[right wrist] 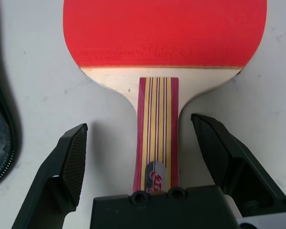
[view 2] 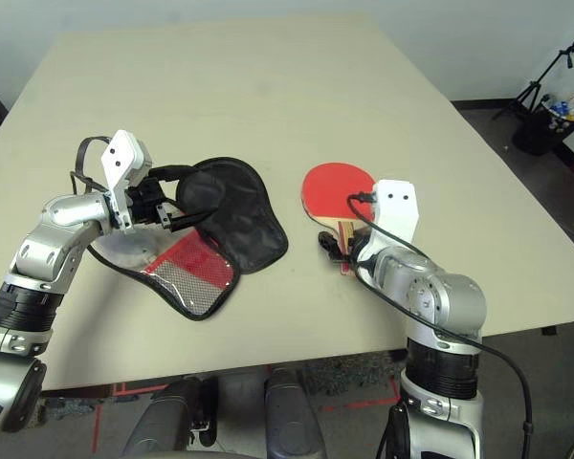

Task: Store the ping-pong paddle in its case and zip it.

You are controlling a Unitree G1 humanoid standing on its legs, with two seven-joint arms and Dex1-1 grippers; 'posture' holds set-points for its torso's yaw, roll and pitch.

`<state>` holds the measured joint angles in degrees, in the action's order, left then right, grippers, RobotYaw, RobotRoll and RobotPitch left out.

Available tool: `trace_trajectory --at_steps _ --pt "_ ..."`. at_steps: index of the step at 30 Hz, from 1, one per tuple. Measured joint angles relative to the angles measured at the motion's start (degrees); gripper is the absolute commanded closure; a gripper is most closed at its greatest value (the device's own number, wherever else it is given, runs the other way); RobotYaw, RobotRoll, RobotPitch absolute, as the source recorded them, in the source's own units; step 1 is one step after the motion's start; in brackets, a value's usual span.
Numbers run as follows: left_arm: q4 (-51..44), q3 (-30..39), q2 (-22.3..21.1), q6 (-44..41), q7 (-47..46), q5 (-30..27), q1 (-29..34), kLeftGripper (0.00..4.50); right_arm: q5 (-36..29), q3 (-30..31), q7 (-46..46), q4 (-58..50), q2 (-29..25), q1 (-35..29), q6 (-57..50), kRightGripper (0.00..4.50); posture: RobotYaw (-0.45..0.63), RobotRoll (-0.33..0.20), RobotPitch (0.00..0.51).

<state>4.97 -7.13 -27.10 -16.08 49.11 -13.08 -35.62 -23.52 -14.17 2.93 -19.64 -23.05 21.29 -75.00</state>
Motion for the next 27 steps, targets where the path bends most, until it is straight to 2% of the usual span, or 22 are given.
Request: trace_trajectory --at_steps 2,8,11,19,27 --pt "-0.1 0.0 0.0 -0.2 -0.1 0.0 0.0 0.0 1.0 0.7 0.0 -0.1 -0.1 0.0 -0.1 0.57 -0.06 0.0 0.16" --pt "-0.2 0.0 0.0 -0.7 -0.5 -0.1 0.0 0.0 3.5 1.6 0.1 0.3 -0.4 0.0 0.5 2.54 -0.07 0.0 0.158" --pt "-0.3 0.0 0.0 -1.1 -0.4 -0.1 0.0 0.0 4.2 1.8 0.4 0.6 -0.7 0.0 1.0 3.36 -0.07 0.0 0.156" --pt "-0.4 0.0 0.1 -1.6 -0.4 -0.1 0.0 0.0 6.6 1.9 0.9 3.0 -1.4 1.2 4.4 3.36 -0.08 0.0 0.152" --pt "-0.4 0.0 0.3 -1.7 -0.4 -0.1 -0.6 0.0 6.7 3.6 2.2 0.0 0.0 8.6 5.7 3.36 -0.08 0.0 0.151"
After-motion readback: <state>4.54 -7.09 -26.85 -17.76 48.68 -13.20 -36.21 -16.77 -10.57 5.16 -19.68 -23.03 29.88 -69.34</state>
